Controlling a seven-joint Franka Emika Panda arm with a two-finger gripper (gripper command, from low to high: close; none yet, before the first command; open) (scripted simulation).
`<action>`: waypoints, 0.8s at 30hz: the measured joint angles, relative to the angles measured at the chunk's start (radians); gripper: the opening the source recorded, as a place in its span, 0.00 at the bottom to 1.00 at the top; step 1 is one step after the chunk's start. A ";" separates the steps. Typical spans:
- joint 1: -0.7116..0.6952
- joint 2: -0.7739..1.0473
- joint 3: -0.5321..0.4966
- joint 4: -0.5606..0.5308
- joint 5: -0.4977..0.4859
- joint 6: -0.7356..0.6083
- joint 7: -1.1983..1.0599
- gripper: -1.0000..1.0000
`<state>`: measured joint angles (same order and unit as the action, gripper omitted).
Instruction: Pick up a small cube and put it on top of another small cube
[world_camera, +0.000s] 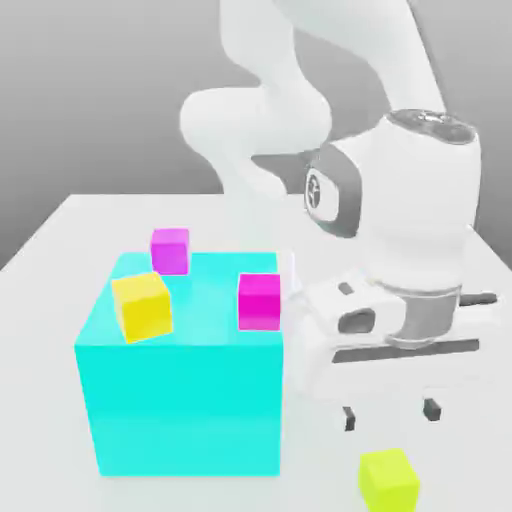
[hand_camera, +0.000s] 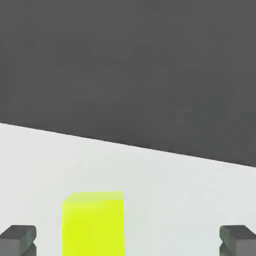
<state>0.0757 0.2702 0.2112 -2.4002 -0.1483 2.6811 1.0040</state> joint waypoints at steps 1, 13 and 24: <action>0.006 0.036 -0.004 0.003 -0.008 0.022 0.007 0.50; 0.044 0.163 -0.047 0.026 -0.053 0.117 0.043 0.00; -0.085 -0.163 -0.099 0.046 0.071 -0.283 0.011 0.00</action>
<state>-0.0096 0.1075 0.1123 -2.3542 -0.0772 2.3976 1.0151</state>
